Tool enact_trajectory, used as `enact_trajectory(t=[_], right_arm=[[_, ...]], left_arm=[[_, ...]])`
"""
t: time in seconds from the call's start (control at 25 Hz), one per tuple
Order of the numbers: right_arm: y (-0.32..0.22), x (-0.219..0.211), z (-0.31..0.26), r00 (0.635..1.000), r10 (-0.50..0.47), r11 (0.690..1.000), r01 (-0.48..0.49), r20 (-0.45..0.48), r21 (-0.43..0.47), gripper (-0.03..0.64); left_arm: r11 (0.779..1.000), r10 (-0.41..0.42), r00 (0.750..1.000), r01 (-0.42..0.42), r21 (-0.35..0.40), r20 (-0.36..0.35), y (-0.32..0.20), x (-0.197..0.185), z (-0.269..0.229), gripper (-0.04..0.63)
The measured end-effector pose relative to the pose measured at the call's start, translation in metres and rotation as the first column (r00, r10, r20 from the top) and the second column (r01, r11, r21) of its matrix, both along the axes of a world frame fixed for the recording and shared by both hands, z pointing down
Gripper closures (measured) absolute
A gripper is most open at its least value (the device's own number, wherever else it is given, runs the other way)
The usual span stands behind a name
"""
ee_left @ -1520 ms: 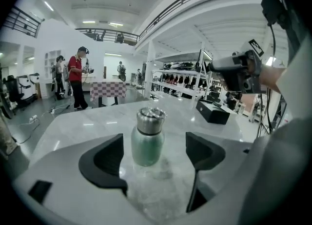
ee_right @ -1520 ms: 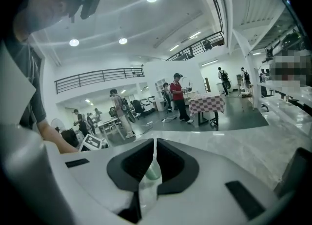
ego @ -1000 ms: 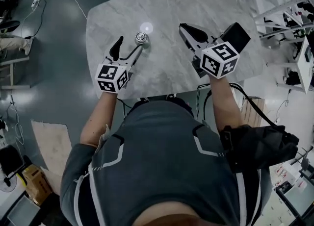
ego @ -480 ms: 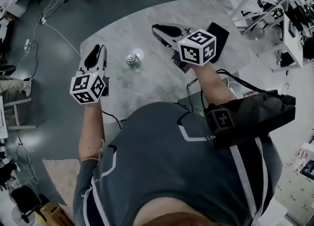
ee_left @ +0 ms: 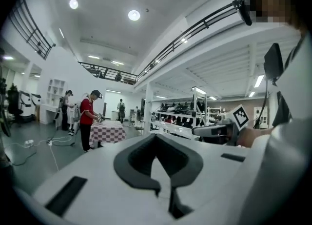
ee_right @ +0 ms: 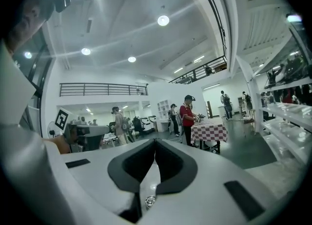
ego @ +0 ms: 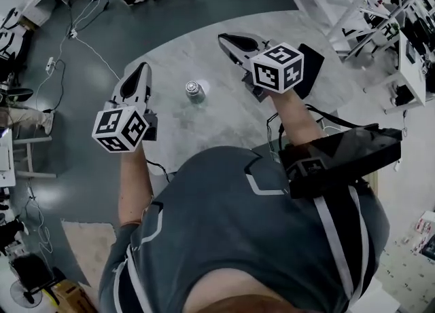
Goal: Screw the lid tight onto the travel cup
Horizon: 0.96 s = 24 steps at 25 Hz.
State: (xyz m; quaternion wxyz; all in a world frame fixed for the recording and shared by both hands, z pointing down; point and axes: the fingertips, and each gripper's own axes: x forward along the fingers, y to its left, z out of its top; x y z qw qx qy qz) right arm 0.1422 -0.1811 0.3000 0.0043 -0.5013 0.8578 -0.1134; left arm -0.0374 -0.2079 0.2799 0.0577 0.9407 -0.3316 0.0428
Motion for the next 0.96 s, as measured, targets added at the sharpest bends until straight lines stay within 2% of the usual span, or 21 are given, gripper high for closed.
enact_trajectory(t=[0.08, 0.24, 0.44, 0.56, 0.96], right_arm=[[0.002, -0.001, -0.002, 1.0, -0.003, 1.0, 0.003, 0.003, 0.005, 0.588], [0.005, -0.006, -0.003, 1.0, -0.009, 1.0, 0.009, -0.002, 0.005, 0.588], [0.005, -0.006, 0.001, 1.0, -0.002, 1.0, 0.002, -0.009, 0.007, 0.588], [0.005, -0.007, 0.003, 1.0, -0.013, 1.0, 0.013, -0.017, 0.004, 0.588], [0.007, -0.003, 0.002, 0.999, -0.023, 1.0, 0.022, -0.041, -0.018, 0.588]], left_arm=[[0.999, -0.046, 0.999, 0.046, 0.001, 0.001, -0.002, -0.006, -0.003, 0.586], [0.996, -0.086, 0.995, 0.084, -0.036, -0.051, -0.003, -0.022, -0.012, 0.586], [0.994, -0.106, 0.994, 0.106, -0.007, 0.01, -0.003, -0.027, -0.003, 0.586], [0.994, -0.108, 0.993, 0.109, -0.019, 0.047, -0.004, -0.025, 0.005, 0.586], [0.993, -0.103, 0.993, 0.105, -0.044, 0.052, 0.003, -0.014, 0.008, 0.586]])
